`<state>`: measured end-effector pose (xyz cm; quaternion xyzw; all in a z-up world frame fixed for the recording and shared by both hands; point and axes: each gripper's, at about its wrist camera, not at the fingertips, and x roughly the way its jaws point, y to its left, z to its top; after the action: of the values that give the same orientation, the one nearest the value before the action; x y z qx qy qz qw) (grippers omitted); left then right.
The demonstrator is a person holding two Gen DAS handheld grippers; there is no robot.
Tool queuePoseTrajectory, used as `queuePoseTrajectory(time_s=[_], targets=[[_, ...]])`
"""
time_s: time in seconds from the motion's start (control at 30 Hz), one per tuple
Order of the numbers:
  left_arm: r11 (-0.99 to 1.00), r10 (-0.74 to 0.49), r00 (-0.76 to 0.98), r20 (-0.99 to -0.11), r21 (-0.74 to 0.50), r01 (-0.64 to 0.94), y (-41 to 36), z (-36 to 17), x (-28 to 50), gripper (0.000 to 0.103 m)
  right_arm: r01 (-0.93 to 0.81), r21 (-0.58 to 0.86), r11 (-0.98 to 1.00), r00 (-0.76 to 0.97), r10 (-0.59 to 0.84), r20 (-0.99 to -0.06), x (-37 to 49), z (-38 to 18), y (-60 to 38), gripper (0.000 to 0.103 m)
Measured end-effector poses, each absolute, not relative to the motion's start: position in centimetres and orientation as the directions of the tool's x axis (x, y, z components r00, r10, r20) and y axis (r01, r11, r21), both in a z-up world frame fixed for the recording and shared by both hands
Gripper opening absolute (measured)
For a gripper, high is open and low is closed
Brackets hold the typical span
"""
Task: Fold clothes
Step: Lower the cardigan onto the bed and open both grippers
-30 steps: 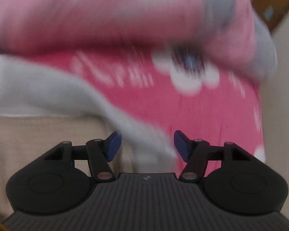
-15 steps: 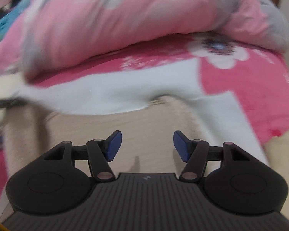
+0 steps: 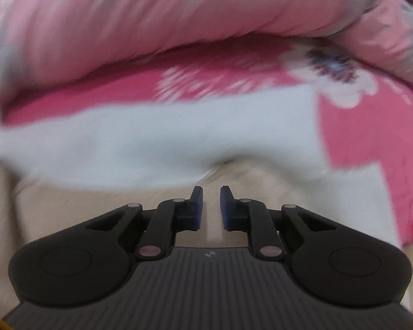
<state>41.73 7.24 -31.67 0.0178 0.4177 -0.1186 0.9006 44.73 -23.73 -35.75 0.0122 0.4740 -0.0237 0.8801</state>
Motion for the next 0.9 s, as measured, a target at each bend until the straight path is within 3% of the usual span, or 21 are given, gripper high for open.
queuePoseTrajectory(time_s=[0.1,0.2,0.23,0.33,0.53,0.6,0.63,0.7,0.8,0.87,0.9], targets=[[0.974,-0.166,0.631,-0.758,-0.028,0.223,6.5,-32.5,41.8,0.020,0.081,0.060,0.995,0.520,0.010,-0.854,47.5,-37.3,-26.2,0.013],[0.978,-0.139,0.645,-0.751,-0.001,0.210,5.7,-33.0,41.9,0.017,0.063,0.101,0.993,0.437,0.063,-0.897,49.7,-39.7,-27.0,0.005],[0.977,-0.124,0.656,-0.745,0.023,0.210,5.4,-33.1,42.0,0.015,0.056,0.062,0.996,0.458,0.030,-0.888,50.2,-39.8,-26.8,0.000],[0.975,-0.085,0.695,-0.714,0.084,0.206,4.2,-32.9,42.2,0.014,0.155,-0.017,0.988,0.500,-0.093,-0.861,51.4,-40.1,-27.4,0.000],[0.973,-0.031,0.760,-0.650,0.154,0.170,2.7,-31.9,44.4,0.014,0.161,-0.067,0.985,0.606,-0.152,-0.781,52.9,-39.3,-29.5,0.000],[0.972,-0.012,0.742,-0.671,0.166,0.166,2.3,-32.6,45.7,0.021,0.140,-0.060,0.988,0.645,-0.137,-0.752,53.9,-38.6,-30.2,0.000],[0.972,-0.008,0.714,-0.701,0.161,0.169,2.1,-33.2,46.4,0.032,0.119,-0.055,0.991,0.617,-0.117,-0.778,54.9,-39.4,-30.3,0.000],[0.975,-0.017,0.626,-0.780,0.126,0.183,2.0,-34.8,47.4,0.035,0.076,-0.059,0.995,0.560,-0.092,-0.824,56.1,-40.8,-30.4,0.000],[0.984,-0.070,0.589,-0.805,0.040,0.173,2.5,-34.5,47.0,0.057,-0.010,-0.140,0.990,0.541,-0.112,-0.833,55.6,-41.1,-29.2,0.002],[0.983,-0.107,0.580,-0.808,0.002,0.183,2.7,-33.7,46.8,0.074,-0.078,-0.190,0.979,0.551,-0.116,-0.826,54.0,-40.0,-28.1,0.010],[0.981,-0.130,0.573,-0.809,-0.023,0.191,2.9,-33.2,46.7,0.075,-0.122,-0.214,0.969,0.559,-0.111,-0.822,53.0,-39.4,-27.5,0.023]])
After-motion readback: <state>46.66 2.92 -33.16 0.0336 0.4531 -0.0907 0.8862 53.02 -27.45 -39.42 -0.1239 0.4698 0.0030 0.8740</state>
